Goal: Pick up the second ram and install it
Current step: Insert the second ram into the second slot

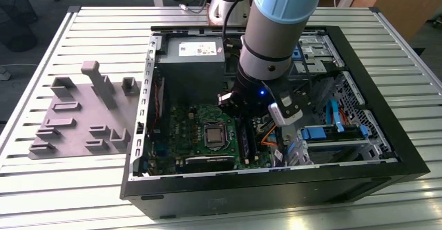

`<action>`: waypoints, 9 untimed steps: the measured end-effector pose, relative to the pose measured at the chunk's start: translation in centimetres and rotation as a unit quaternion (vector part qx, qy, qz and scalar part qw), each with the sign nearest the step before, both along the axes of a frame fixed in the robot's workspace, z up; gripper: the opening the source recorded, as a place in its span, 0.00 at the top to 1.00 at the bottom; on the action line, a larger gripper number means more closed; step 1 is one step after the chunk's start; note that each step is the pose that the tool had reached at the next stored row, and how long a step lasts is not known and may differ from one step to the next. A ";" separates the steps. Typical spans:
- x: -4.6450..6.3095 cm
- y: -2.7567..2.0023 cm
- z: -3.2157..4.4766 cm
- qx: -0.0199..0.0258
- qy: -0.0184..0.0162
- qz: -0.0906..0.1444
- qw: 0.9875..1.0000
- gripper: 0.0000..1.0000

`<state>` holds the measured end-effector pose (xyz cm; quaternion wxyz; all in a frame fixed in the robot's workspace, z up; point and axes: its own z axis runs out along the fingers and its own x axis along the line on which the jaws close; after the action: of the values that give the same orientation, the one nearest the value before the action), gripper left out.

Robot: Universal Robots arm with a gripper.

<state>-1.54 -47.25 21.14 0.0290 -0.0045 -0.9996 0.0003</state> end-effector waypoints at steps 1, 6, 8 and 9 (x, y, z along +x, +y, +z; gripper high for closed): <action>0.0 0.00 -0.01 0.000 0.000 -0.001 1.000 0.86; 0.0 0.00 -0.18 0.000 0.000 -0.001 1.000 0.86; 0.0 0.00 -0.33 0.000 0.000 -0.001 1.000 0.86; 0.0 0.00 -0.39 0.000 0.000 -0.001 1.000 0.86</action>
<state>-1.54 -47.26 20.75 0.0290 -0.0057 -0.9996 0.0003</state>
